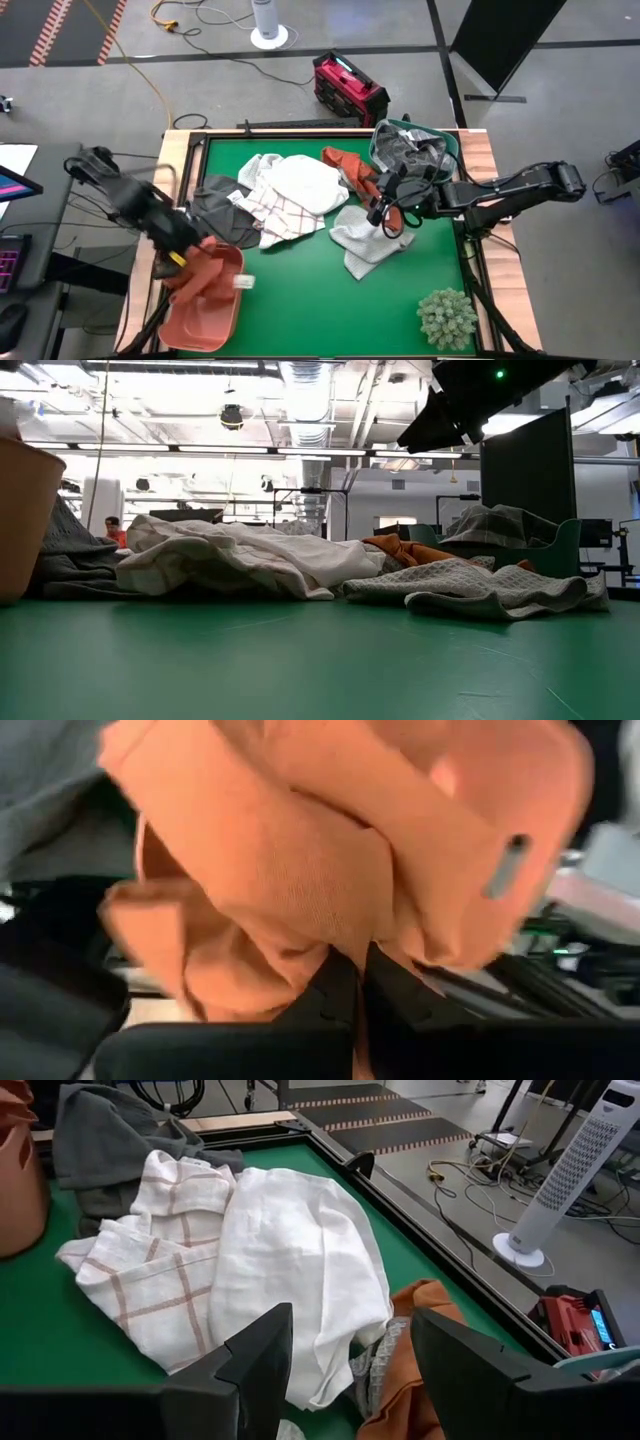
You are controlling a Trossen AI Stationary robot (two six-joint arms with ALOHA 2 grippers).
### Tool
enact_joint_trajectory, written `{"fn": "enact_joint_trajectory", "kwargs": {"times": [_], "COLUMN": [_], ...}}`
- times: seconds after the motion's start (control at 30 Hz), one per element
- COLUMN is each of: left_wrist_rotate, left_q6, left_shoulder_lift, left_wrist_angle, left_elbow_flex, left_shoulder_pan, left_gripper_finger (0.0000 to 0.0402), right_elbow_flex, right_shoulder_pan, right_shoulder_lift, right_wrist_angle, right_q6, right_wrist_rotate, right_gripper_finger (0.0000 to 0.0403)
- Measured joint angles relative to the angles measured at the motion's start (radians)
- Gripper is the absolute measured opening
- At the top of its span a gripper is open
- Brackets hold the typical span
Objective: Sort towels by color in basket
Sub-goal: Put the bottom orange towel into the orange bin
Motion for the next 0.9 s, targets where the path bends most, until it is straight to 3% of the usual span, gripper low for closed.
{"fn": "enact_joint_trajectory", "kwargs": {"times": [0.2,0.6,0.73,0.9], "left_wrist_rotate": [0.107,0.096,0.043,0.029], "left_q6": [0.012,0.048,0.059,0.114], "left_shoulder_lift": [0.131,0.448,0.532,0.595], "left_wrist_angle": [0.314,0.449,0.472,0.478], "left_elbow_flex": [-0.146,-0.148,-0.148,-0.148], "left_shoulder_pan": [-0.005,-0.091,-0.094,-0.093], "left_gripper_finger": [0.0000,0.0002,0.0025,0.0083], "right_elbow_flex": [0.000,0.000,0.000,0.000], "right_shoulder_pan": [-0.010,-0.052,-0.052,-0.051], "right_shoulder_lift": [0.000,0.000,0.000,0.000], "right_wrist_angle": [0.001,0.008,0.009,0.009], "right_q6": [-0.001,-0.003,-0.007,-0.008], "right_wrist_rotate": [0.000,0.000,-0.001,-0.001], "right_gripper_finger": [0.0235,0.0235,0.0235,0.0235]}}
